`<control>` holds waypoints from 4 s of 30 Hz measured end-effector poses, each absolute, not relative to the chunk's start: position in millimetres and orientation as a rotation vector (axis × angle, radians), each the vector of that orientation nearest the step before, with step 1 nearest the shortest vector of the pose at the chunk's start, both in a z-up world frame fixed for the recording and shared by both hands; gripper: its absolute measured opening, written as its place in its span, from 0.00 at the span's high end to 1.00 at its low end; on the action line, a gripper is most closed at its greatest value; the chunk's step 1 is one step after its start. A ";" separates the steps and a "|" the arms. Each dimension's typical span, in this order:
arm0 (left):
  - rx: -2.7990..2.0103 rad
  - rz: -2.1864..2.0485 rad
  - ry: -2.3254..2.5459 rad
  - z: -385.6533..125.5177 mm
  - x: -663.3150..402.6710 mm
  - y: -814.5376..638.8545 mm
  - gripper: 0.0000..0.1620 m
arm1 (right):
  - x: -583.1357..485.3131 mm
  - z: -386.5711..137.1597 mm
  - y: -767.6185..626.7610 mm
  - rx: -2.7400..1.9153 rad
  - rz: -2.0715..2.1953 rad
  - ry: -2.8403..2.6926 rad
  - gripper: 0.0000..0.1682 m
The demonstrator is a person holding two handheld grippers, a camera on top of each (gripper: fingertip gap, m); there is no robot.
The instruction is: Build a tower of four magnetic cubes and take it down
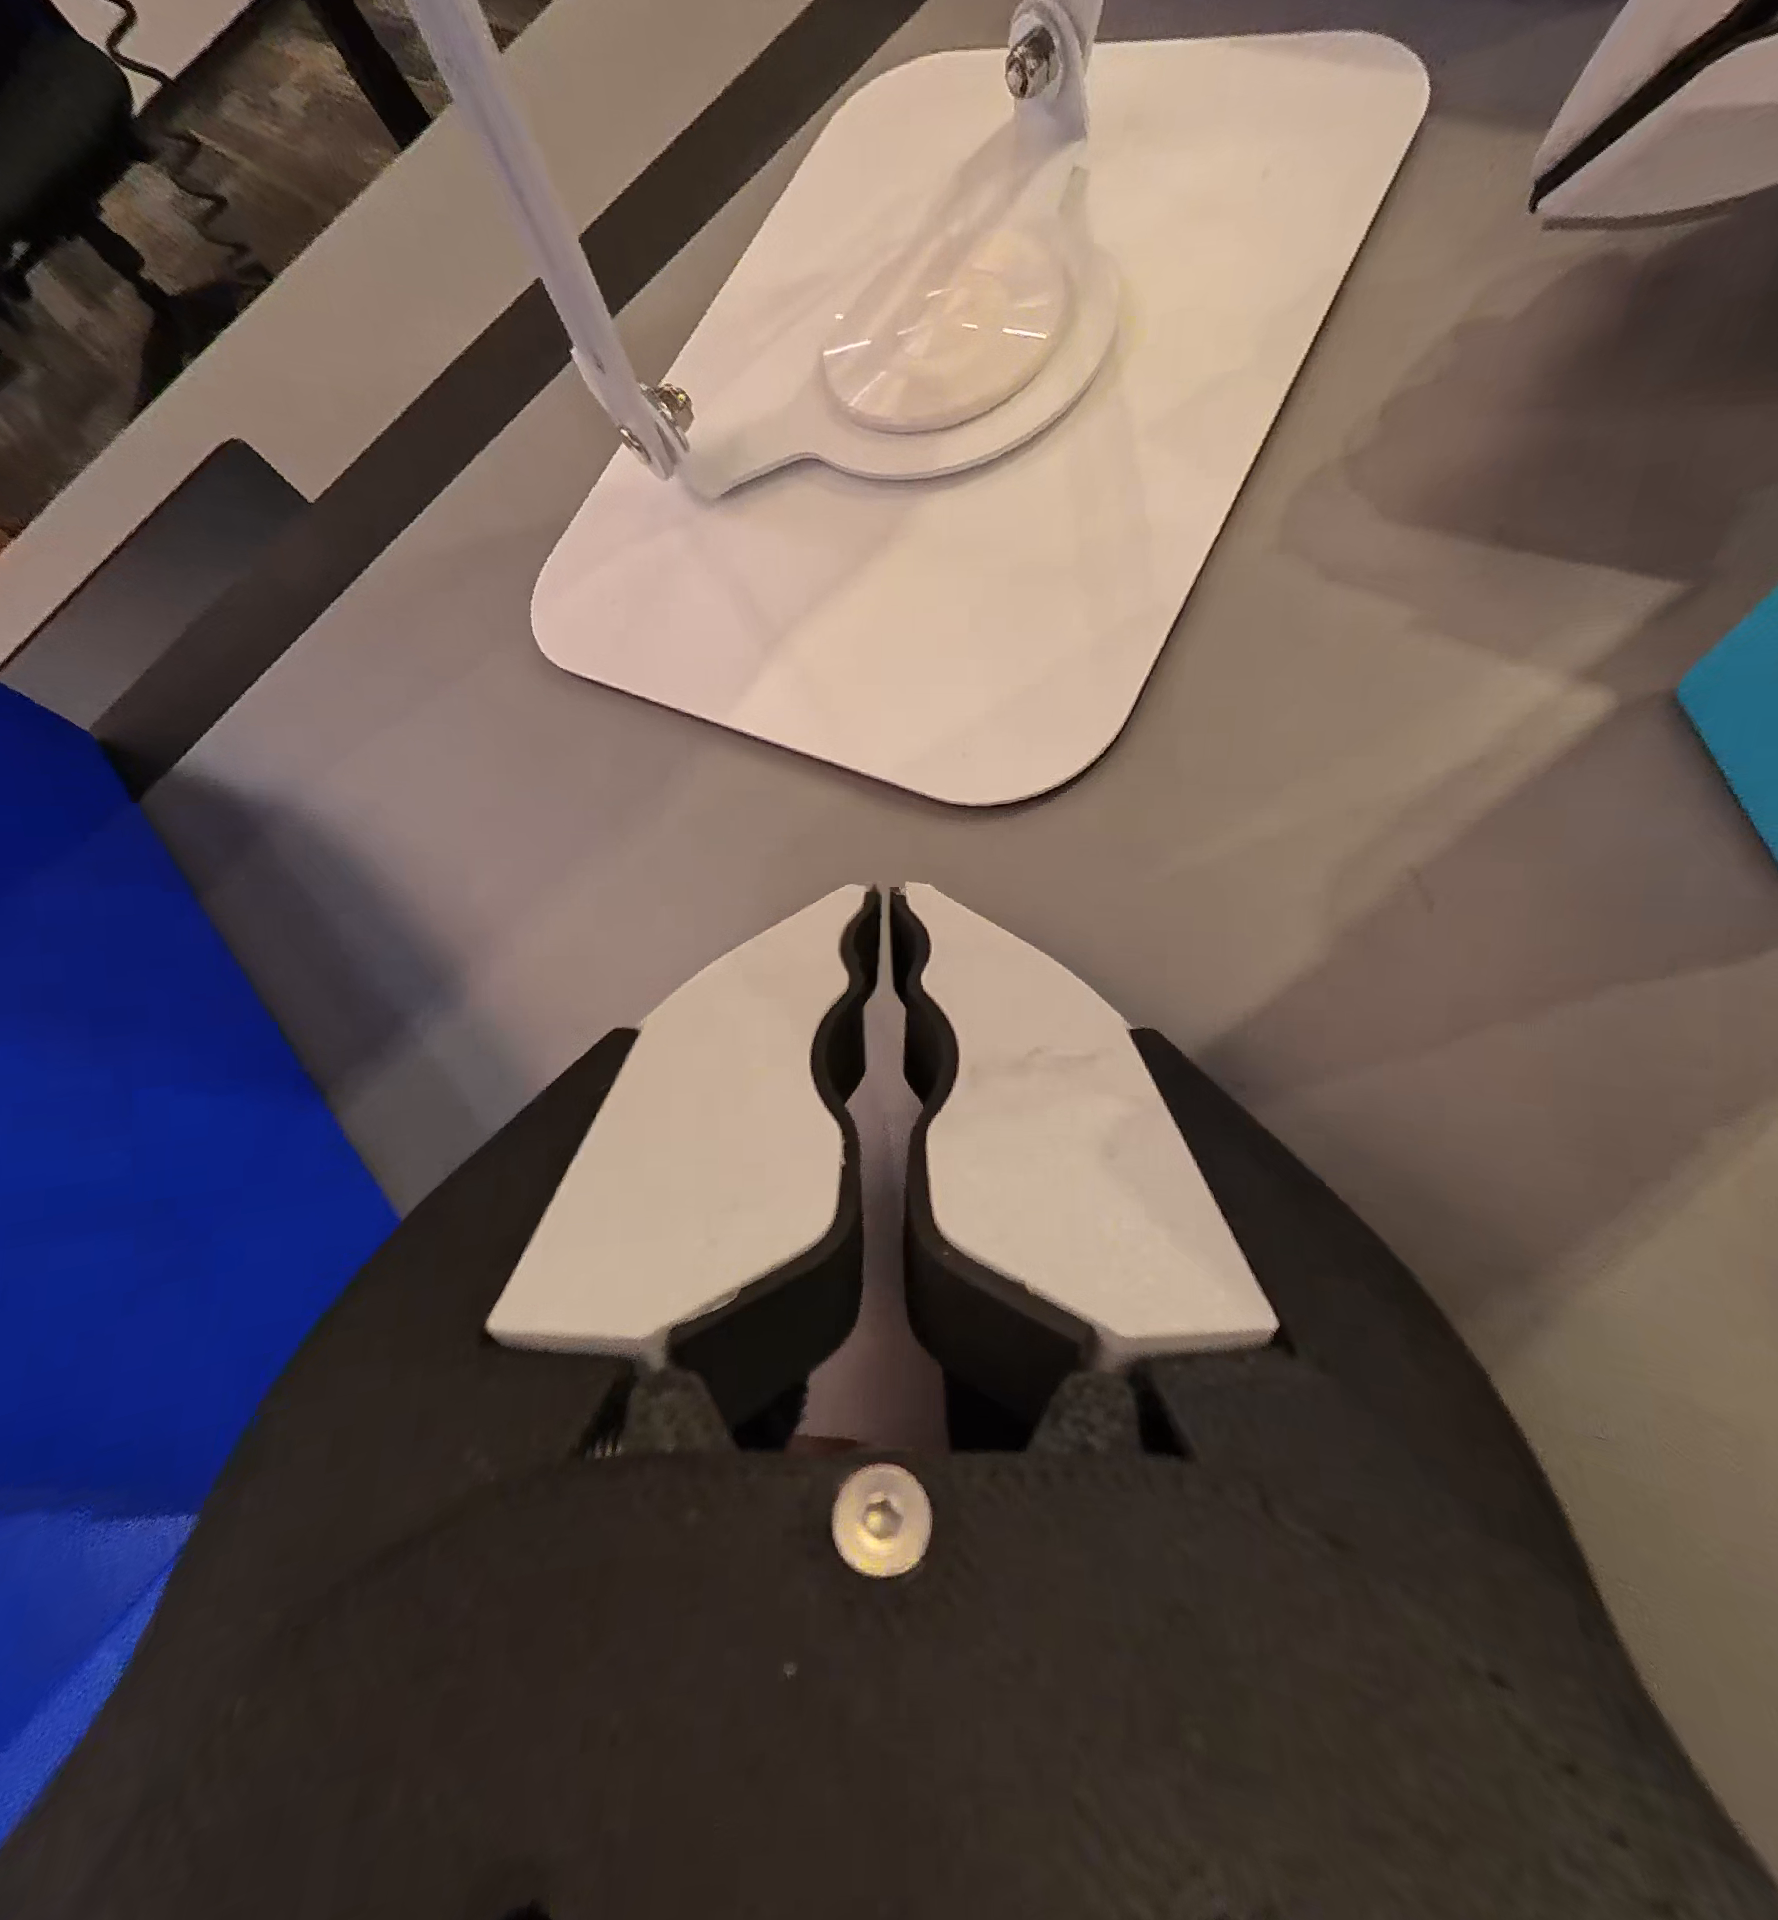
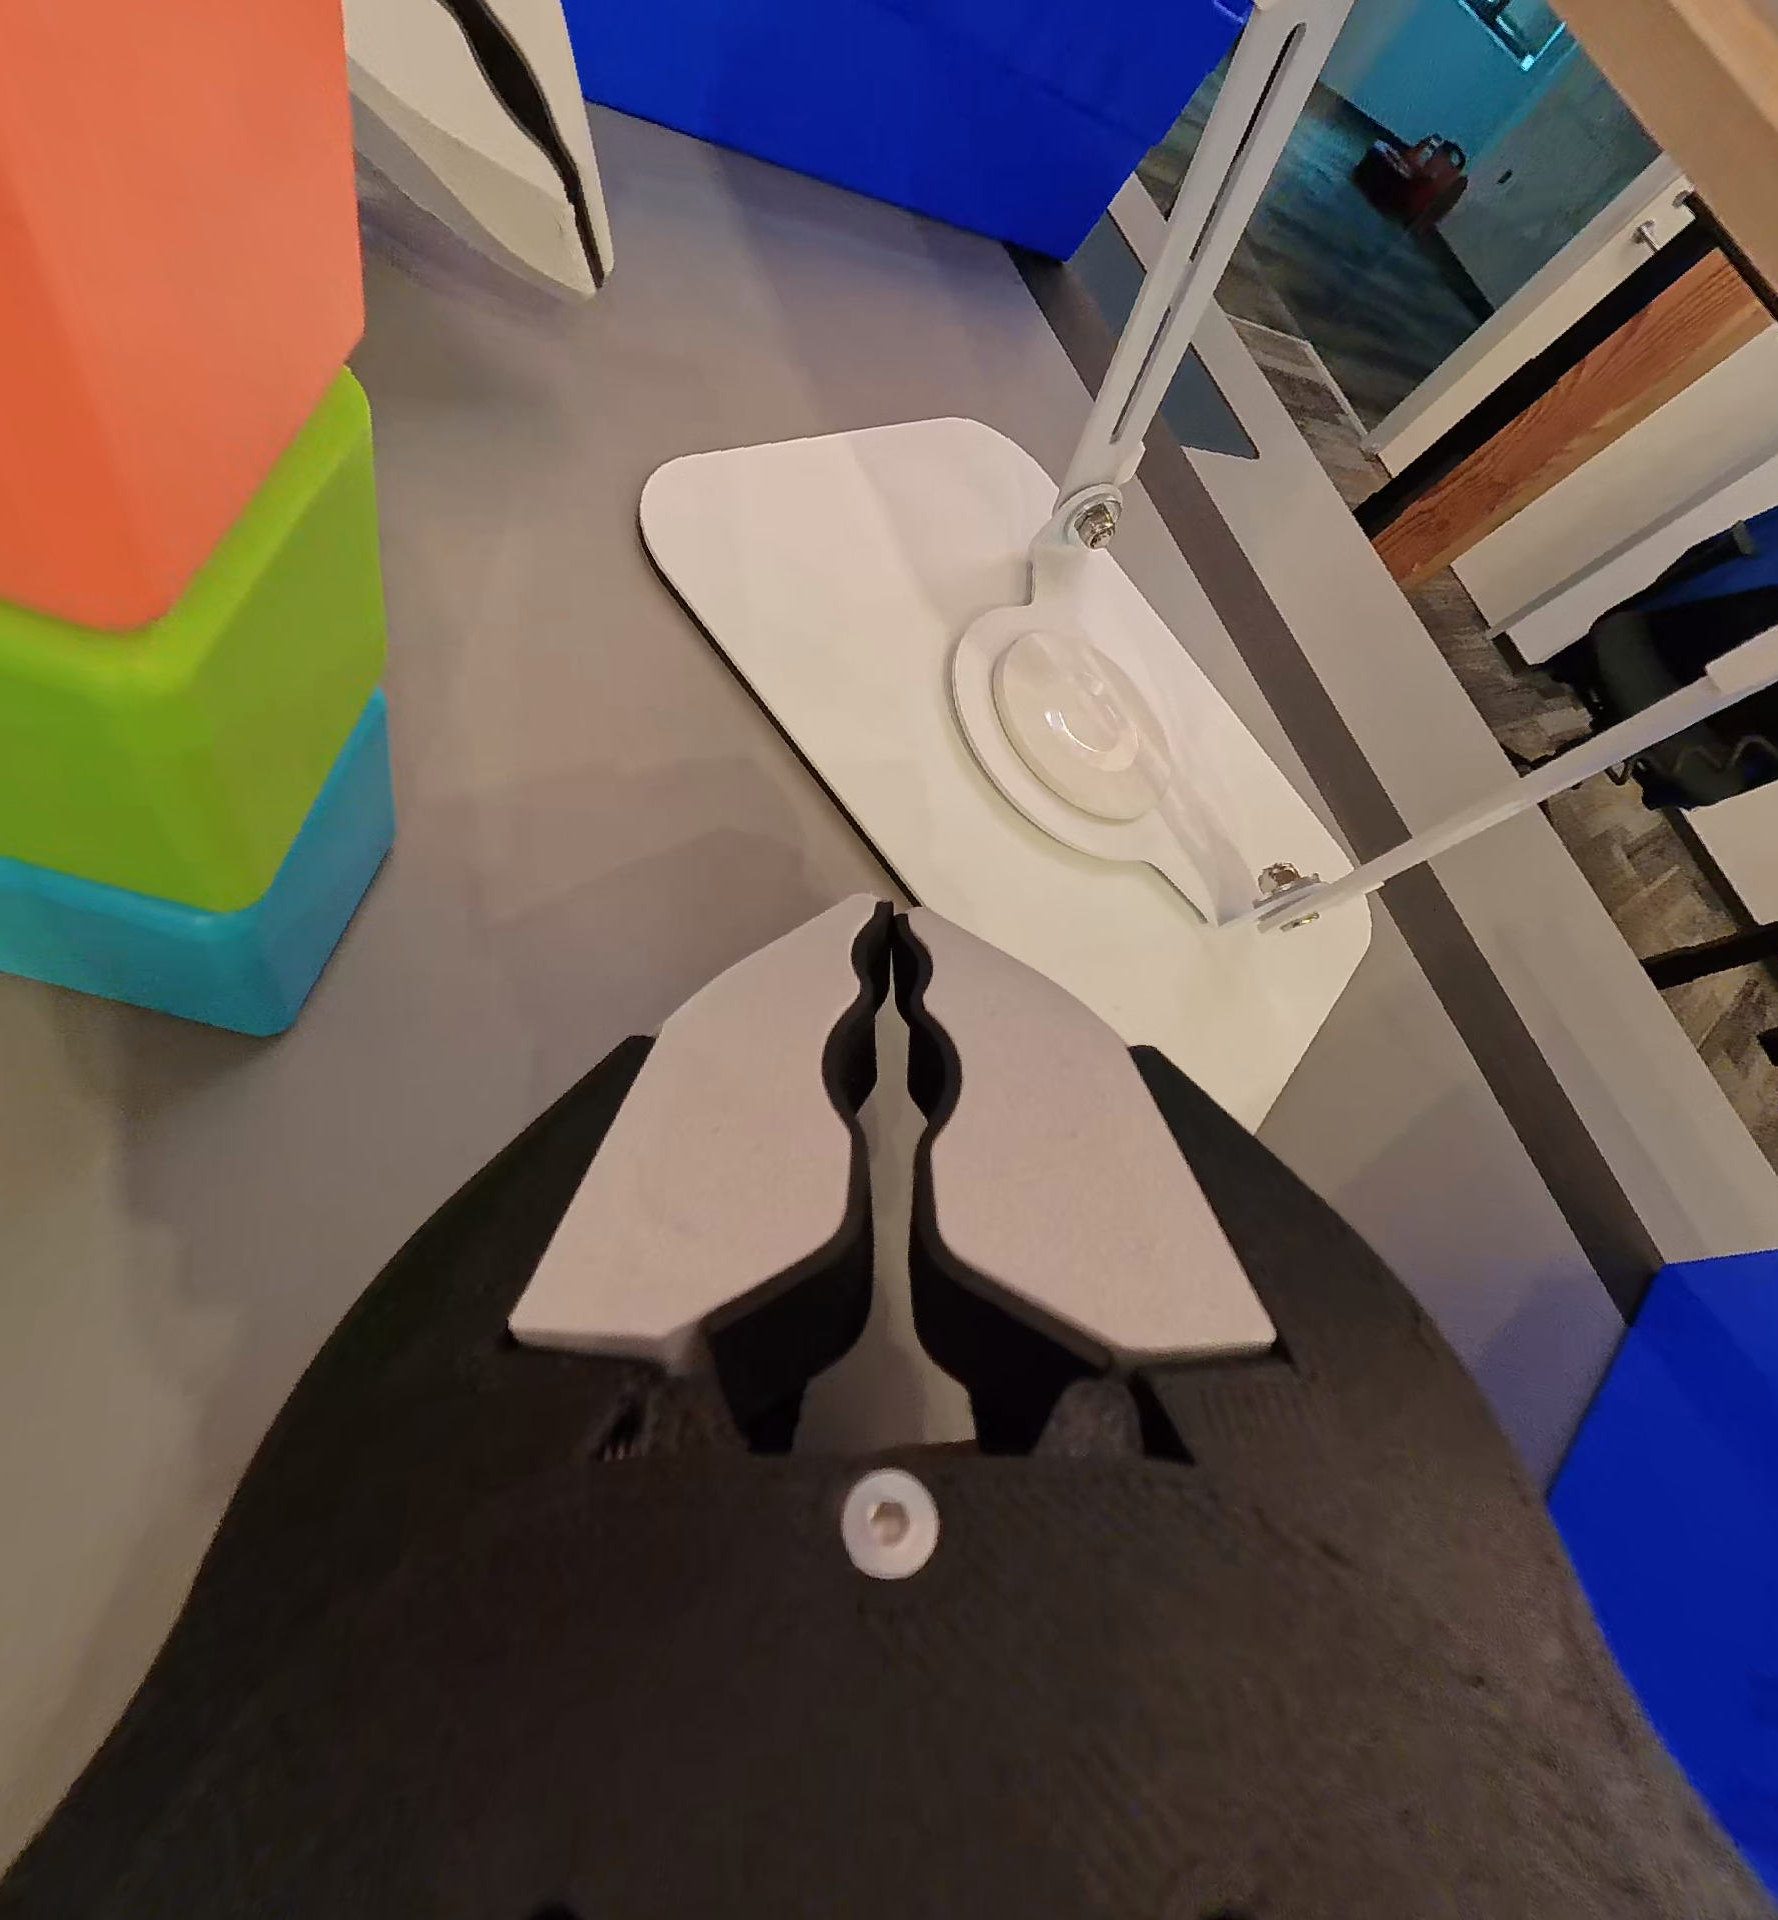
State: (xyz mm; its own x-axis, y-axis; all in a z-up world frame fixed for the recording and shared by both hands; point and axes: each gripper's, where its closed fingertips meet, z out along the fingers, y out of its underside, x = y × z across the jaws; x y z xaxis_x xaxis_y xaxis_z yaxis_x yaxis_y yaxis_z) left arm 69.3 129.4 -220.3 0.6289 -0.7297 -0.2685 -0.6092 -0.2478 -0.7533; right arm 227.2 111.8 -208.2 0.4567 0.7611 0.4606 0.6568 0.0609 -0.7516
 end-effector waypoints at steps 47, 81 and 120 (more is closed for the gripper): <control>-1.947 -0.118 1.124 -227.1 71.6 127.2 0.91 | 228.0 -206.6 113.7 -1.644 0.112 -1.231 0.97; -1.783 -0.277 1.043 -194.3 75.3 106.4 0.77 | 229.9 -196.2 115.8 -1.627 0.175 -1.165 0.94; -1.351 -1.007 1.259 -138.2 178.7 16.5 0.53 | 230.0 -198.4 116.1 -1.640 0.179 -1.178 0.92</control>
State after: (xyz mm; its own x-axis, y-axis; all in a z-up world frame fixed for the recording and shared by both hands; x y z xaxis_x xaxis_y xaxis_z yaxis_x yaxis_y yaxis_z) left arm 178.7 16.5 -138.2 0.1142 -0.9921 -0.0523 -0.1677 0.0326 -0.9853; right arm 230.0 116.1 -198.4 0.5020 0.7567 0.4189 0.5983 0.0459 -0.7999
